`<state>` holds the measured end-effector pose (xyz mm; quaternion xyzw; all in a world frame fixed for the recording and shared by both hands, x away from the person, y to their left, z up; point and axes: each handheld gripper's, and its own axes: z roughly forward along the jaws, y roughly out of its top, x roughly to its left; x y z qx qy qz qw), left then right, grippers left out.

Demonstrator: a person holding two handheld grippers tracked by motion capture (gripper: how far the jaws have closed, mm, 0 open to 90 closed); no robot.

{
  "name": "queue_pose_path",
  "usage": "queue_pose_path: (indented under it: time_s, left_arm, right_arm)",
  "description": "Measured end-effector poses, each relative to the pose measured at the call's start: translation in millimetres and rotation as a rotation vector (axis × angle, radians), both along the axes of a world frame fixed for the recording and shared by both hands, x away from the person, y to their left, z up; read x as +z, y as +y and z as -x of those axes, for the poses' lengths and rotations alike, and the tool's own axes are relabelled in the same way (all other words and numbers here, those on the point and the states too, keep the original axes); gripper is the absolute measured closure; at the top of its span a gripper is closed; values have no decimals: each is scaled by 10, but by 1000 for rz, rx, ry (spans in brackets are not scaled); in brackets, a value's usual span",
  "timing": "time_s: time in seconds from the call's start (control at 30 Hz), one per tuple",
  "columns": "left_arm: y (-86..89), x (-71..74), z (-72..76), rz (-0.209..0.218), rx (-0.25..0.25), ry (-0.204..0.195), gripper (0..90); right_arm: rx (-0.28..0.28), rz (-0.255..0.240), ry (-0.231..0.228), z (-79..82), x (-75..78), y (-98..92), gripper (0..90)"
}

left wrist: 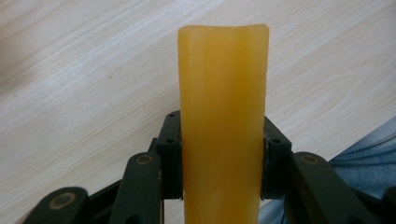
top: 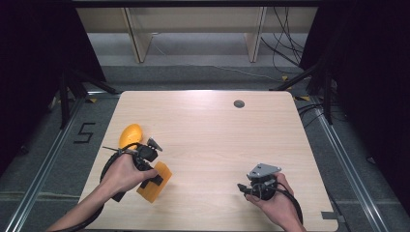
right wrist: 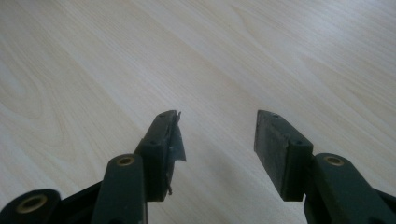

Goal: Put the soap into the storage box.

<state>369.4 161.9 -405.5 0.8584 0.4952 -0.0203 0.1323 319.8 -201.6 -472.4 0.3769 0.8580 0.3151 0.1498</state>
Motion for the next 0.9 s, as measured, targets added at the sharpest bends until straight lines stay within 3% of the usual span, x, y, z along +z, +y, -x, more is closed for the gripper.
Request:
queue_pose_path:
  time_s: [0.43,0.9]
  left_arm:
    - [73,-16,-57,3,52,-23,604]
    - [163,-19,-118,-2,58,-22,604]
  right_arm:
    - [0,1,0,-2,-3,0,498]
    - [0,0,-3,-6,-4,0,498]
